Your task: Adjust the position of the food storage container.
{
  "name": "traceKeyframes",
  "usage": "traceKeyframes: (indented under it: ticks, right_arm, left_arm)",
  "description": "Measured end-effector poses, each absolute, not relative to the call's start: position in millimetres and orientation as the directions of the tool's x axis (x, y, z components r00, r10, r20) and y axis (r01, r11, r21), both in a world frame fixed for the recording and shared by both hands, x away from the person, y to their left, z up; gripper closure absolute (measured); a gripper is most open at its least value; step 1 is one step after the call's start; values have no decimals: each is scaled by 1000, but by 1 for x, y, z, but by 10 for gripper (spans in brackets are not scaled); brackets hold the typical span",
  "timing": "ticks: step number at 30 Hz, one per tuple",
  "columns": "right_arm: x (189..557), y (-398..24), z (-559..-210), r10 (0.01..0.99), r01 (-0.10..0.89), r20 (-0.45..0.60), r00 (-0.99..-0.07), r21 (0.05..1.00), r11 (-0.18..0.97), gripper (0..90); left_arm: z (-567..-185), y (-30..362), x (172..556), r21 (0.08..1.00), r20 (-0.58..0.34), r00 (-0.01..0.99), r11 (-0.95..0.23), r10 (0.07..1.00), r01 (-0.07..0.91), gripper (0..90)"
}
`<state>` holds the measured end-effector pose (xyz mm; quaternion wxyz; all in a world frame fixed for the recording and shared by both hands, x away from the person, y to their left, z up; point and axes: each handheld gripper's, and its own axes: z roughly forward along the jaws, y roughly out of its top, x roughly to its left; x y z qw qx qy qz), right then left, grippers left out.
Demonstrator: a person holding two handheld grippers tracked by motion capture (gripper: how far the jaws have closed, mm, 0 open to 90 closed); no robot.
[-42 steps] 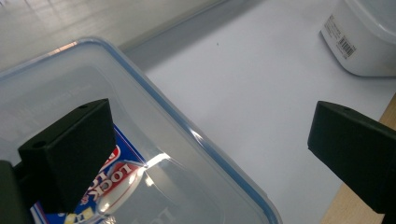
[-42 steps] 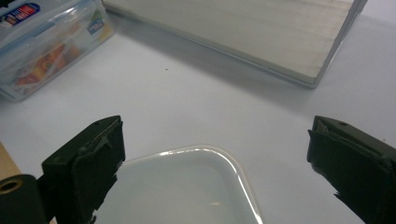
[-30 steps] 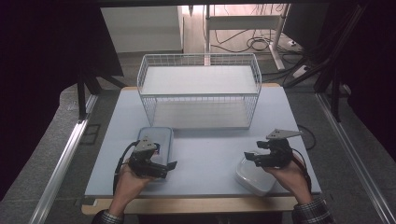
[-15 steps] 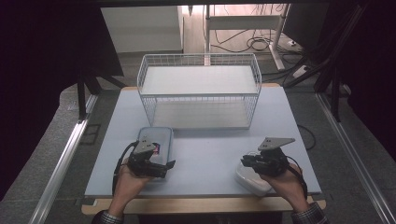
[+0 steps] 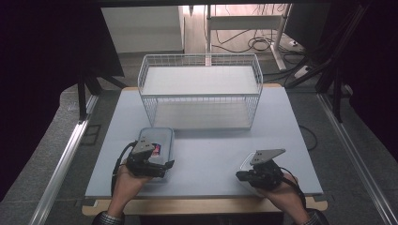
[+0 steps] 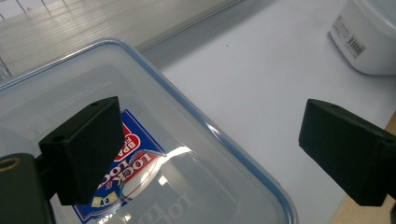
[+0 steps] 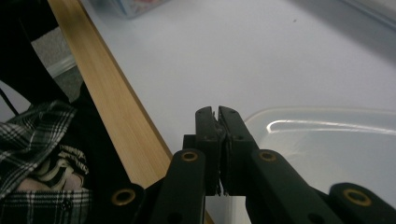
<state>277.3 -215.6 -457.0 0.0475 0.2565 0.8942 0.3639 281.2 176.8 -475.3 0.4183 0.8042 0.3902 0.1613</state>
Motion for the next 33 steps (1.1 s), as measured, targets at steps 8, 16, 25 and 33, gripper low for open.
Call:
traceKeyframes:
  ticks: [8, 16, 25, 33]
  right_arm:
    - [279, -215, -466, 476, 426, 102, -873, 635, 644, 894]
    - [291, -235, -466, 550, 475, 83, -831, 622, 623, 895]
    - [305, -265, -465, 621, 526, 80, -780, 621, 581, 886]
    - [309, -288, -462, 669, 558, 60, -741, 609, 564, 874]
  left_arm:
    - [-476, 176, 281, 792, -55, 649, -363, 759, 491, 68]
    - [-477, 176, 282, 789, -51, 649, -367, 759, 492, 69]
    - [-477, 179, 282, 788, -48, 645, -368, 763, 494, 69]
    - [-475, 185, 282, 795, -54, 630, -349, 774, 496, 69]
